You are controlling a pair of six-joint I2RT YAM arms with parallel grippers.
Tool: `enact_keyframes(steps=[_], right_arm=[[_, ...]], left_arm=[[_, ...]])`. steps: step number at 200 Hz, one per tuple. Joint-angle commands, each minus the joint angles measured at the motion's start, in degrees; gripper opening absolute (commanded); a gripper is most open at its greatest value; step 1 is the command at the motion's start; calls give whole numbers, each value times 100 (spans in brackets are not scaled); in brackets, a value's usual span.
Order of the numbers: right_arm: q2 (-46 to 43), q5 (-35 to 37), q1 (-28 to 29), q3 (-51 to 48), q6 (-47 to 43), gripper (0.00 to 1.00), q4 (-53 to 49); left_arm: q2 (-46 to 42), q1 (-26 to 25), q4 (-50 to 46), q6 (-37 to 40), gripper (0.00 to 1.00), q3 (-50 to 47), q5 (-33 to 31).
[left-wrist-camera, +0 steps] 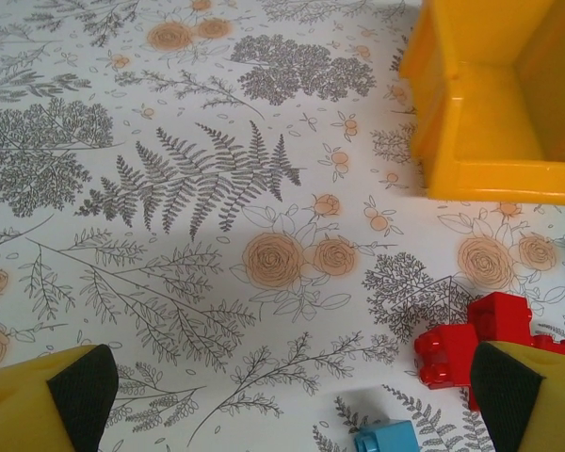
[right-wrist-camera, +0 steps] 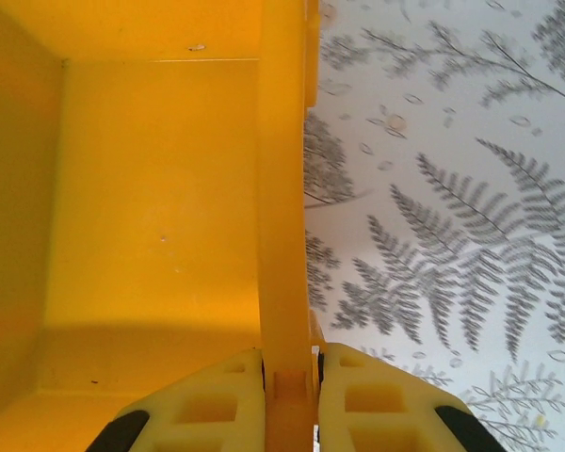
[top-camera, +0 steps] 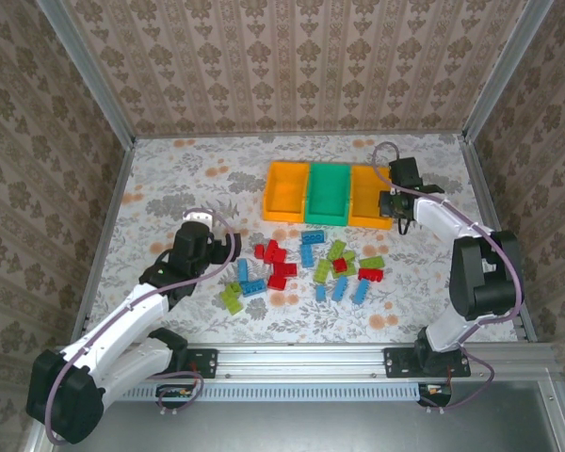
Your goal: Sort the legos into containers by color
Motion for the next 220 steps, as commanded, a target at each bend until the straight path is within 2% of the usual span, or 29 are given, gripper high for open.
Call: enact_keyframes(steps=[1,111,118,144,148,184,220], right_arm=[[154,-246,176,344,-199,13,305],[663,-689,379,384,-705,16,637],[649,-620,384,375,-694,22,649],[580,-361,376,393,-609,72,589],[539,-325,384,388,-587,77,572],[-312,-321,458,-13,-386,85,495],[-1168,-507,665,-266,630,88,-982]], left_arm=[[-45,-56,-125,-131,100,-47,58],[-69,-118,-165,-146,100,-90,3],[-64,-118,-160,-157,100,-98,-5],[-69,-153,-160,-166,100,-125,-30],[-69,-160,-160,-155,100,-126,-41],[-68,-232,-291,-204,100,-89,-155],[-66,-515,-263,-102,100,2,-125]])
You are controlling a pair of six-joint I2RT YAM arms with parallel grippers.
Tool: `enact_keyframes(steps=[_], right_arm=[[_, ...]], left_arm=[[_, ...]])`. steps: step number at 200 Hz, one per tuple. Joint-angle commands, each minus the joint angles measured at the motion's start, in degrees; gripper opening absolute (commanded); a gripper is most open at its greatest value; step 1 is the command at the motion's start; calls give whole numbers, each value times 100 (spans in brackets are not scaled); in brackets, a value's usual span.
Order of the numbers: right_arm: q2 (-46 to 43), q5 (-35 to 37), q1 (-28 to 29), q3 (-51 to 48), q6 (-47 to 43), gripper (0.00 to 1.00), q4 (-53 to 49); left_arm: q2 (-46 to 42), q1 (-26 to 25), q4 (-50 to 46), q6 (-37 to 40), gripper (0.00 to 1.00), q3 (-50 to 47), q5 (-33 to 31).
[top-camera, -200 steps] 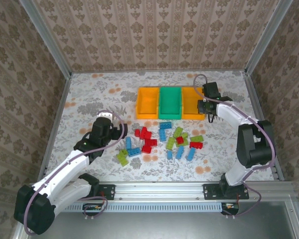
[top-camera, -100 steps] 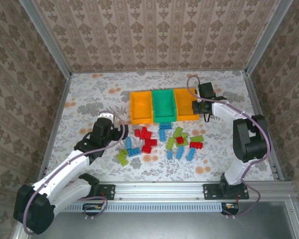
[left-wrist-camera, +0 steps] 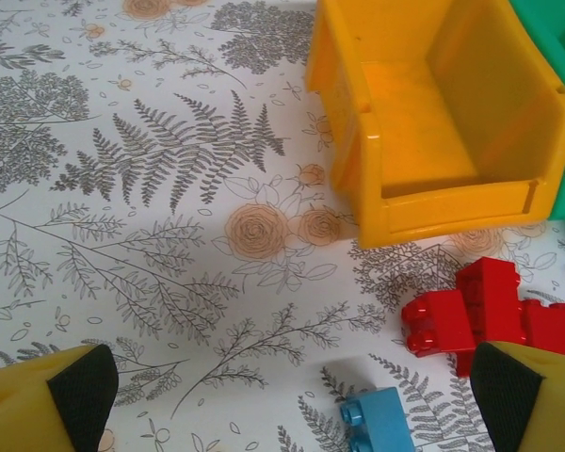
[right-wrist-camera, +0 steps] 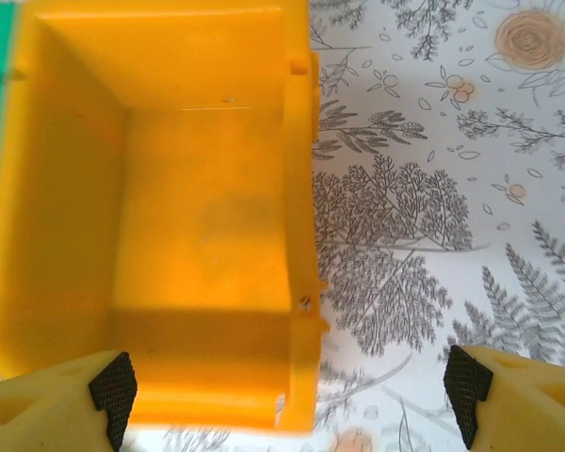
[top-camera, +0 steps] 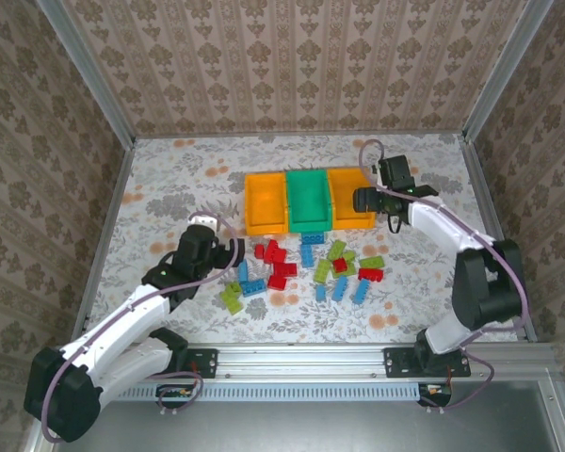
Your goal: Sort the legos into containers by color
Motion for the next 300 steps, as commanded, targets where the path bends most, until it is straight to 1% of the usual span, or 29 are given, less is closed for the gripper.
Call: enact_keyframes(steps=[1,10,13,21,35,51,69,81,119,145,164,211,262,278,300], right_arm=[[-627,-86,187,-244,831,89,-1136],[-807,-27,252,-411,1210,89,-1443],[-985,-29,256,-473,1333,89,-1524],[-1223,-113,296,-658,1601,88,-1713],[-1713,-264,453,-1098,1894,85,-1746],[-2291,-180,726,-1545,2238,80,-1786],[-2740,-144,972,-1961,2732,75,-1845],[-2858,-163,1183,-2153,2965,73,-1880],[-2592,108,2082,-2282,3527,72,-2011],[-2248,205,2439,-2319,3789,71,-1976],[-2012,310,2567,-2365,3889,70,-1935],[-1570,329,2587,-2468,3971,66,-1691],[-1066,322,2586,-2512,3955,56,-1484],[-933,338,2587,-2512,3956,49,-1437],[-921,392,2587,-2490,3943,35,-1457]], left_arm=[[-64,-224,-94,-5,100,52,-94],[-62,-366,-8,76,100,58,-110],[-57,-417,25,108,100,59,-109],[-44,-553,123,209,100,72,-124],[12,-824,265,400,100,132,-157],[152,-1150,340,615,100,279,-239],[413,-1456,340,799,100,453,-417],[647,-1594,359,849,100,560,-469],[1289,-1961,510,863,100,845,-539],[1523,-2182,555,884,100,980,-661],[1589,-2248,535,911,100,1030,-737],[1525,-2276,454,946,100,1043,-881],[1512,-2294,450,978,100,1052,-964],[1515,-2289,454,988,100,1065,-991],[1525,-2291,454,1018,100,1069,-1019]])
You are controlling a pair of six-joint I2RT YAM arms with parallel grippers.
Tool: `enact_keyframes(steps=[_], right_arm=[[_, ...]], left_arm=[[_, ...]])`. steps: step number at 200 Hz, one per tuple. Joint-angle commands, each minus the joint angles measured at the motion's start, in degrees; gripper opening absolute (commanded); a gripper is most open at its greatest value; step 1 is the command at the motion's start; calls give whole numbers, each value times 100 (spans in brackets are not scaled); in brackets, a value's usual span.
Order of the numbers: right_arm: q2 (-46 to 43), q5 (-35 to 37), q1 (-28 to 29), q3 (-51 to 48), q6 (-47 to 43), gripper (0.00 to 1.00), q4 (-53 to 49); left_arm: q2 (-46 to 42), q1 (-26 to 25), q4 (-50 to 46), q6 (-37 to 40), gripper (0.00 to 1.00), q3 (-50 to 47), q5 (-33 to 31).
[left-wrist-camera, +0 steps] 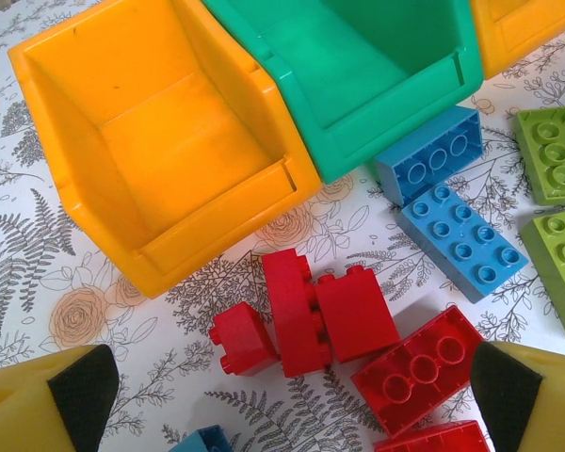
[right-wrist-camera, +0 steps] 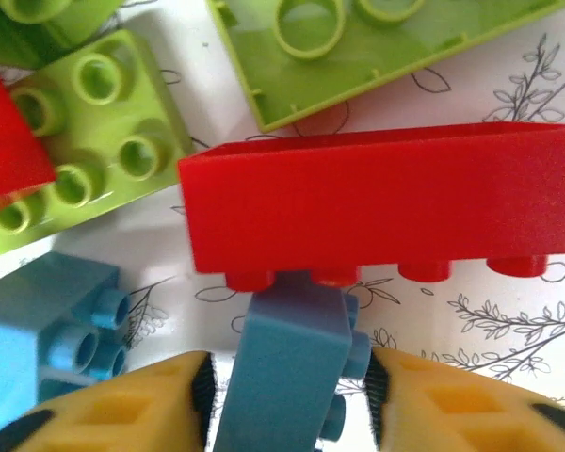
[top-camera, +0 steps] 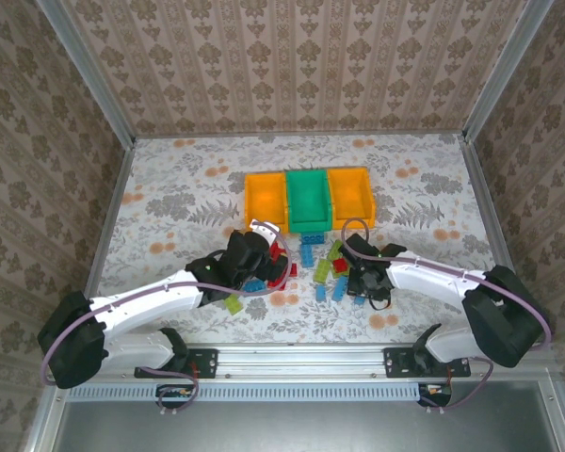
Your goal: Sort the legos into containers by color
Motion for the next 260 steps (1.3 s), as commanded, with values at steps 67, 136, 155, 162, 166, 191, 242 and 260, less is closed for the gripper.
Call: enact_keyframes(steps=[67,136,155,162,166,191,242,260], right_arm=[[-1023,536,153,1066,-406,19,-656],[998,-414,-520,3446,-1963,20,949],[2002,-564,-769,4317,-2085,20,797],[2374,-560,-791,4637,-2165,20,662],[2569,-531,-800,4823,-2215,20,574],[3520,-319,-810,5696,-2395,22,190],[4251,-315,-819,6283,-2240,31,153],[4271,-313,-810,6290,-2218,39,178]], left_arm=[[10,-79,-17,256,100,297,-367],[81,-96,-116,248,100,371,-378],[-4,-127,-245,252,100,337,-432],[-64,-137,-285,254,100,306,-460],[-105,-141,-309,251,100,281,-470],[-385,-151,-343,314,100,98,-331],[-570,-145,-597,69,100,-43,-586],[-526,-120,-911,-288,100,13,-973]])
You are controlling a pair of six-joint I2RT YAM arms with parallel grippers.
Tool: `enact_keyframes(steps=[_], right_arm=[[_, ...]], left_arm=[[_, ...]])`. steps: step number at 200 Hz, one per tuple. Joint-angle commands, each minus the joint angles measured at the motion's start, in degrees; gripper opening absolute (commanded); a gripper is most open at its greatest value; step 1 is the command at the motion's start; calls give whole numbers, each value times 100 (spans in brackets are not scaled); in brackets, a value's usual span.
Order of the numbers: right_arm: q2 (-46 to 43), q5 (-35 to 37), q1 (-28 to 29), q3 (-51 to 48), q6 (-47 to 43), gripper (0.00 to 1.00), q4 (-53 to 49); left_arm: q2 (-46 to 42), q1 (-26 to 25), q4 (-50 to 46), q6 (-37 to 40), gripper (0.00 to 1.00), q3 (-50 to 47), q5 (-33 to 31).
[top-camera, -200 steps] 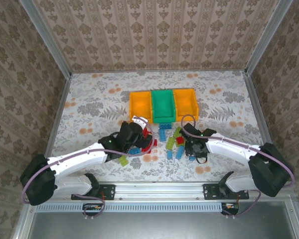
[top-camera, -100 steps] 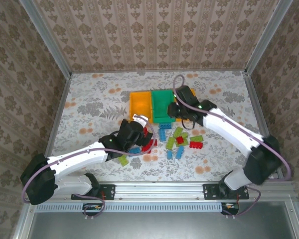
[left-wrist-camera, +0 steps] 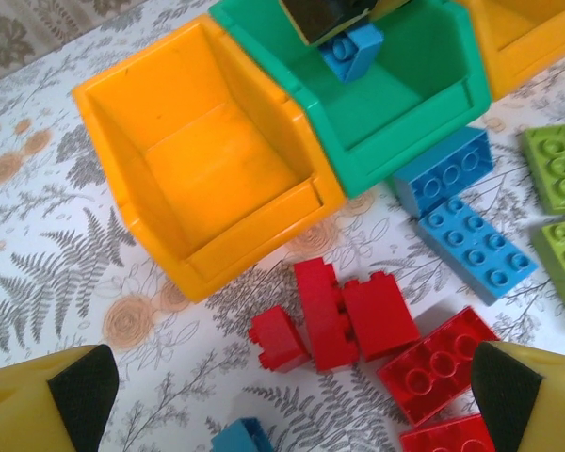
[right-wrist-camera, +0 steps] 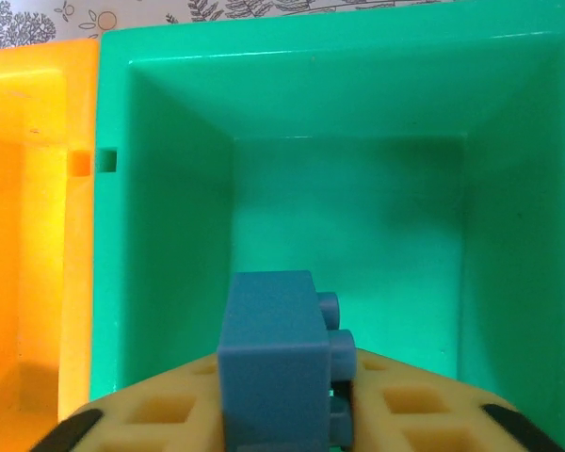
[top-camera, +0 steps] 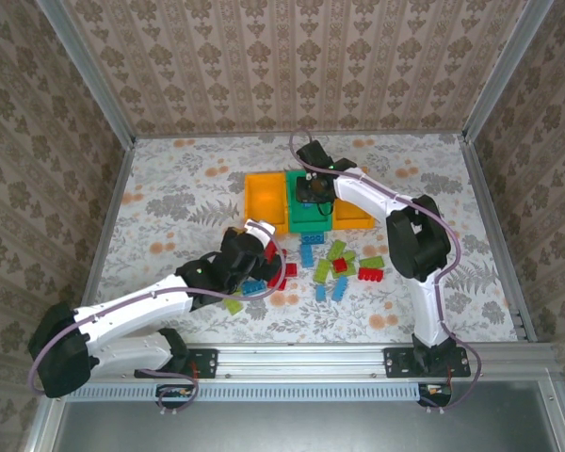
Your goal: Sort the legos into containers by color
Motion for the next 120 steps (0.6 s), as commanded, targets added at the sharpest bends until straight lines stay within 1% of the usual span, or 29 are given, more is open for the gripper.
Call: enact_keyframes(steps=[1,12,20,26,37,55,83,97,100,120], right_arm=[[49,20,32,234,-41,39,-174],[30,7,27,232,-59,42,-170],[4,-10,38,229,-69,46,-173],[-28,-21,36,219,-71,50,-174],[-115,-29,52,174,-91,53,-154],[-338,-70,101,39,-102,58,-98],[-811,-99,192,-353,-116,69,118],[-1083,-79,194,-627,-94,71,125],[-1133,-70,194,-678,-95,71,267],[-1472,45,188,-1020,-89,72,320]], left_arm=[[-23,1,-528,-470,100,-28,-583],[20,53,-788,-753,100,24,-720],[47,122,-1013,-973,100,49,-771],[75,181,-1173,-1146,100,74,-775],[97,338,-1458,-1430,100,98,-661],[111,684,-1678,-1679,100,53,-193],[258,1267,-1559,-1749,100,-80,799],[418,1493,-1511,-1737,100,-45,1155],[453,1527,-1500,-1719,100,-32,1228],[692,1644,-1449,-1642,98,74,1561]])
